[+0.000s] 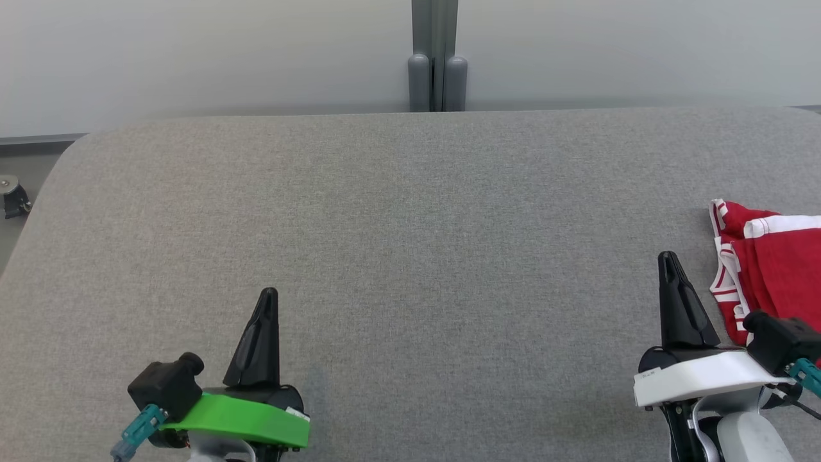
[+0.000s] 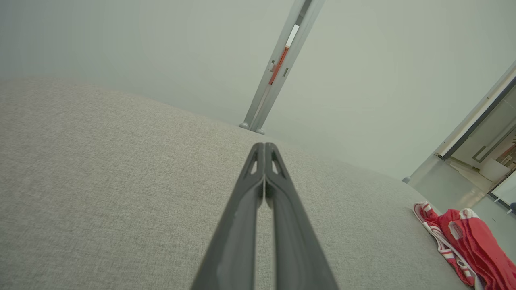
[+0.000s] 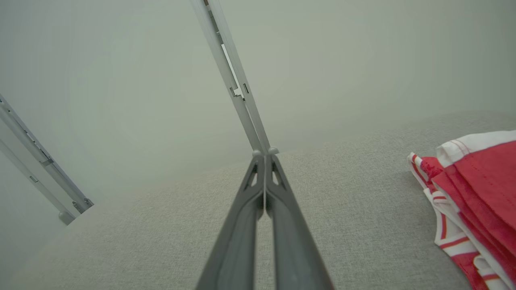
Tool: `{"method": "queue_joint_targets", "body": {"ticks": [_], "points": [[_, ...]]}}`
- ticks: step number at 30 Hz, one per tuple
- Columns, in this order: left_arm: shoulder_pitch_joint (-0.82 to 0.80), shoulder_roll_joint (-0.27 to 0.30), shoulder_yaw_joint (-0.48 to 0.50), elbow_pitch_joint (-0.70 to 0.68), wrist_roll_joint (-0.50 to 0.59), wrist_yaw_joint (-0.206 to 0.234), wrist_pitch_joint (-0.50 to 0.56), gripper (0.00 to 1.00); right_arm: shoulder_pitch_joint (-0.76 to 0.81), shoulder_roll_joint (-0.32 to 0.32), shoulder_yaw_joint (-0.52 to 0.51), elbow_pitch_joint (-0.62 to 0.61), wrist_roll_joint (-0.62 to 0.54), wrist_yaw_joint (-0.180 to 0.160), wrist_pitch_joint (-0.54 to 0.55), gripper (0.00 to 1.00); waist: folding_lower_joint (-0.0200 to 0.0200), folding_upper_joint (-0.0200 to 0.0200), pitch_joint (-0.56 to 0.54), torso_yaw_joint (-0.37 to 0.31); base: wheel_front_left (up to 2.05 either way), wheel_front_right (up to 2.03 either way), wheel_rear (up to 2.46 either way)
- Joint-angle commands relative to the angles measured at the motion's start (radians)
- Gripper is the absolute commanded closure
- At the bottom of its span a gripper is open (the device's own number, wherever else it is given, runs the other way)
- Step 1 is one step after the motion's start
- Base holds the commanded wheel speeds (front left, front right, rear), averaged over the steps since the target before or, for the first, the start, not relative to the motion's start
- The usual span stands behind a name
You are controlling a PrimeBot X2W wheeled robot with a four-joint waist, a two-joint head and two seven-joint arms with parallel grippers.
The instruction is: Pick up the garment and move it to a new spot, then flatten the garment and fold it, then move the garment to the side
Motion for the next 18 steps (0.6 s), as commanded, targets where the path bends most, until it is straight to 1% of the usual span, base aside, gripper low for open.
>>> {"method": "queue_joint_targets", "body": {"ticks": [1, 18], "points": [[-0.015, 0.008, 0.010, -0.010, -0.045, 0.001, 0.007, 1.00, -0.022, -0.009, -0.001, -0.007, 0.047, 0.000, 0.010, 1.00, 0.0000, 0.0000, -0.001, -0.001, 0.00, 0.00, 0.00], [-0.037, 0.023, 0.059, 0.028, -0.313, -0.004, 0.069, 1.00, -0.039, -0.021, -0.007, 0.035, 0.349, 0.000, 0.075, 1.00, 0.0000, 0.0000, -0.009, -0.008, 0.00, 0.00, 0.00]]}}
